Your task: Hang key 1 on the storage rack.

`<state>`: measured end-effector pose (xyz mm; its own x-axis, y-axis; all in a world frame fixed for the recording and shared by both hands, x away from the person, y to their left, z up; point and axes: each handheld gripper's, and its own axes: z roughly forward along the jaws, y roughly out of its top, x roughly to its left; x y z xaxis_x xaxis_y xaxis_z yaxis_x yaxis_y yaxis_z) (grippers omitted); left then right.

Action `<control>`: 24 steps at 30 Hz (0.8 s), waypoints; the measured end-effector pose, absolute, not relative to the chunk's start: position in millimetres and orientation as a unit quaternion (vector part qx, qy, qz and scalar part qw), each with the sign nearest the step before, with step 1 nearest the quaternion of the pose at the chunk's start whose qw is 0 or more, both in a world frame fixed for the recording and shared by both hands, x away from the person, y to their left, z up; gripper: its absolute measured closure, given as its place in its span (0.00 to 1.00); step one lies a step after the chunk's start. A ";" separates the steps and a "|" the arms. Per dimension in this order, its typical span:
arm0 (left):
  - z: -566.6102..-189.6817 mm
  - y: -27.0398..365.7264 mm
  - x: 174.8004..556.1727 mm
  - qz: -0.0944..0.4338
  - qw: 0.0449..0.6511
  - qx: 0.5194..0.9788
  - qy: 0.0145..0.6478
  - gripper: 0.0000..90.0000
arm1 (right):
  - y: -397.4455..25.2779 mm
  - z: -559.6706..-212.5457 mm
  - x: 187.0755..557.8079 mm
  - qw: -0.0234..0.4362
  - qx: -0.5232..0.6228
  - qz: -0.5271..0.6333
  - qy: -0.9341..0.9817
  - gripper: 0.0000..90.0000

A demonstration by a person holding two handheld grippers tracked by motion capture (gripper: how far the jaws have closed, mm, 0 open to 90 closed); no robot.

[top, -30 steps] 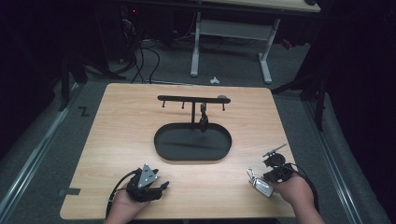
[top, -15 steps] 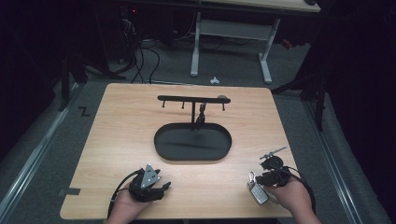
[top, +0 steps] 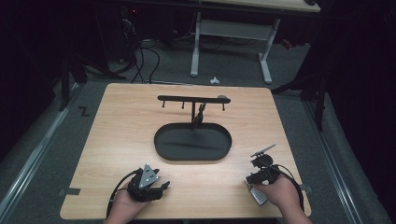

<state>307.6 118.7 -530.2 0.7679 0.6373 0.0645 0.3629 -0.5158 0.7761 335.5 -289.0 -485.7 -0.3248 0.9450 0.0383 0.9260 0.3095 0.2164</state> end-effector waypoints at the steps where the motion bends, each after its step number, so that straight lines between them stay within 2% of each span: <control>1: -530.2 118.7 307.6 0.174 0.395 0.853 0.293 0.42 | -289.5 -487.7 335.0 0.044 0.577 0.100 0.809 0.62; 7: -529.5 118.0 307.4 0.174 0.396 0.853 0.292 0.42 | -289.2 -489.4 338.5 0.063 0.570 0.105 0.813 0.78; 13: -530.3 118.8 308.2 0.175 0.396 0.853 0.293 0.42 | -287.4 -489.1 350.3 0.084 0.557 0.102 0.820 0.82; 17: -530.1 119.5 308.2 0.174 0.396 0.852 0.294 0.42 | -285.7 -486.2 354.2 0.079 0.559 0.102 0.819 0.84; 24: -530.0 119.5 308.1 0.173 0.396 0.853 0.294 0.42 | -287.2 -487.3 354.7 0.064 0.560 0.107 0.819 0.82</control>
